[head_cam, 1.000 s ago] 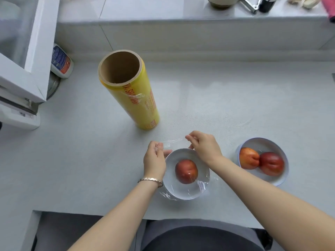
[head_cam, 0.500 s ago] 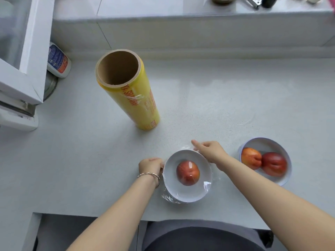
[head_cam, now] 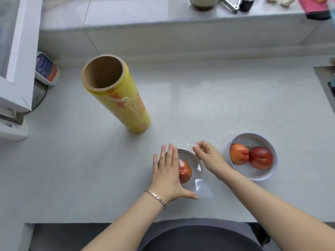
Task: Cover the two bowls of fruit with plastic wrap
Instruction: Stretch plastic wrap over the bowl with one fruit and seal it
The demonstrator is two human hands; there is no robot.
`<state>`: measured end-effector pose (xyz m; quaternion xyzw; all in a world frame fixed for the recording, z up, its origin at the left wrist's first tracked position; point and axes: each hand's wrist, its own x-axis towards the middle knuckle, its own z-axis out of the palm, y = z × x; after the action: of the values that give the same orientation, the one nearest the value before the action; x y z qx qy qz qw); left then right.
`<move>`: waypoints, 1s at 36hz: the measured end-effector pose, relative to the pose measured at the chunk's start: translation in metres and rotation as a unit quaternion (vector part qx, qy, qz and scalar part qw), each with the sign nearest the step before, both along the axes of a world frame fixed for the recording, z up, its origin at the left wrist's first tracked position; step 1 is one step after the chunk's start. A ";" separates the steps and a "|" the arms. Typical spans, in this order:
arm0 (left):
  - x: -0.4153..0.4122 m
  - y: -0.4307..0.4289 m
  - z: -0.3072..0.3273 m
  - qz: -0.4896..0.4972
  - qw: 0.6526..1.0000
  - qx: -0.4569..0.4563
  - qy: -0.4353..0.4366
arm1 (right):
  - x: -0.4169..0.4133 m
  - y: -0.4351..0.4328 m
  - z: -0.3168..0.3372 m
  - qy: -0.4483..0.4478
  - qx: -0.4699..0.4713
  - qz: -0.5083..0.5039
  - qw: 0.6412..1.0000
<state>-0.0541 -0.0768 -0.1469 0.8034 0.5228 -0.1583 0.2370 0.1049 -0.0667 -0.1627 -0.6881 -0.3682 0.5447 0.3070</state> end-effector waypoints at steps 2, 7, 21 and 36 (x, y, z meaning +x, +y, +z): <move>0.001 0.000 -0.002 -0.004 1.000 0.001 0.013 | -0.002 -0.004 0.000 -0.016 0.019 -0.009 1.000; 0.001 0.000 0.000 -0.016 1.000 0.002 0.017 | -0.006 -0.008 0.001 -0.034 0.059 -0.035 0.997; -0.001 0.002 -0.016 -0.008 0.997 0.076 -0.024 | 0.008 0.002 -0.029 -0.133 0.001 -0.068 0.989; -0.008 0.004 0.001 0.166 0.986 0.023 0.017 | 0.007 -0.019 -0.016 0.128 -0.170 -0.027 0.977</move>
<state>-0.0624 -0.0728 -0.1463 0.7080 0.6564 -0.1179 0.2322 0.1123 -0.0856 -0.1792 -0.6644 -0.2094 0.6745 0.2444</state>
